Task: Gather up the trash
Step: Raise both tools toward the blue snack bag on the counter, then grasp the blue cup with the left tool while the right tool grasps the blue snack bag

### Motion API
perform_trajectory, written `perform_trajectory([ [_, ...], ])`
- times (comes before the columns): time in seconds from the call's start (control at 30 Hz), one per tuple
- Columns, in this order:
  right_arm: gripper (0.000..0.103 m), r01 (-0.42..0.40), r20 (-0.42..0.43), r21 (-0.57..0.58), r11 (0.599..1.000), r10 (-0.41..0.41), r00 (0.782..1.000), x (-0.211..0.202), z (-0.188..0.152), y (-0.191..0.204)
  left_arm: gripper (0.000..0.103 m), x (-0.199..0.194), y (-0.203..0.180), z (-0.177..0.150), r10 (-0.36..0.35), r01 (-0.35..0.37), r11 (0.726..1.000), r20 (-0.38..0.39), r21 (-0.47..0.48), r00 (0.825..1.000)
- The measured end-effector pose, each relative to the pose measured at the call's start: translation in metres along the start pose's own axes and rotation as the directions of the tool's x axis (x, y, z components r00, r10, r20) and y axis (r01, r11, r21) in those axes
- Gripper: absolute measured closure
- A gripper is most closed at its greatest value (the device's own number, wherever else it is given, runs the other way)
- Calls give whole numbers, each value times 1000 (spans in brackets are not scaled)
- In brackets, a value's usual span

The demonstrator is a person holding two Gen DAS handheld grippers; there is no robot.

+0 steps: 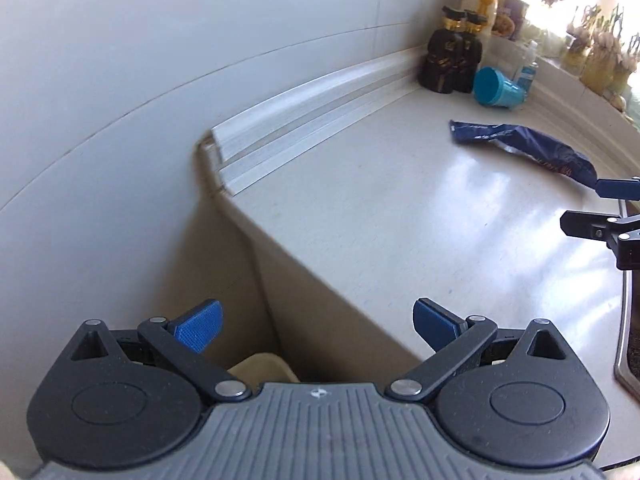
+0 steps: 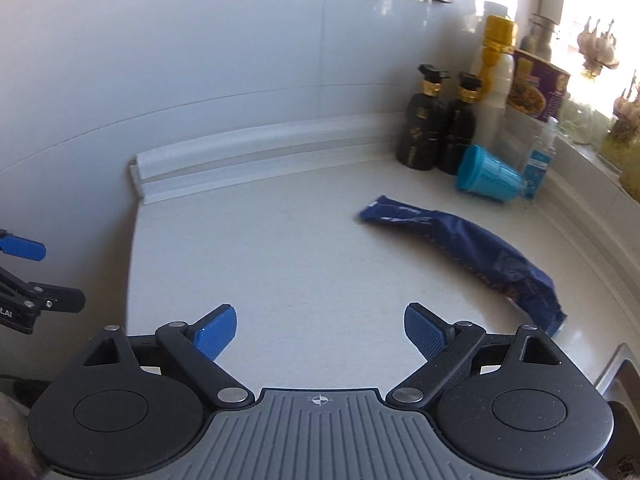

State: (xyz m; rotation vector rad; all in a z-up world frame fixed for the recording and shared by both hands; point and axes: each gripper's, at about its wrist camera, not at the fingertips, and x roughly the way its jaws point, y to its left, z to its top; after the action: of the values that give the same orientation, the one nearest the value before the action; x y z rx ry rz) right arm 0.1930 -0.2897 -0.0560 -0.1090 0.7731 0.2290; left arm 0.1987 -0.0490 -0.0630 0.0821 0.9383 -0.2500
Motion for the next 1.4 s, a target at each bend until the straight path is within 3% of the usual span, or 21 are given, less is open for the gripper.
perform_trajectory([
  [0.3,10,130,2,24,991,-130,992,25,7,-76,1,44,-59,64,-98,93,993,58,74,994],
  [0.63,10,146,27,-88,985,-144,989,66,26,-108,9,99,-130,137,-249,224,961,162,160,955],
  [0.8,10,123,34,-167,978,-119,992,88,33,-114,22,128,-162,172,-316,289,945,198,154,928],
  [0.97,10,80,32,-155,985,-76,997,103,34,-125,34,155,-184,195,-365,340,928,199,151,909],
  [1.2,12,39,34,-96,995,-36,999,114,32,-139,58,187,-203,213,-385,364,921,175,142,906],
  [1.4,13,-1,42,-55,998,4,999,118,32,-145,70,203,-214,221,-401,383,915,164,127,901],
])
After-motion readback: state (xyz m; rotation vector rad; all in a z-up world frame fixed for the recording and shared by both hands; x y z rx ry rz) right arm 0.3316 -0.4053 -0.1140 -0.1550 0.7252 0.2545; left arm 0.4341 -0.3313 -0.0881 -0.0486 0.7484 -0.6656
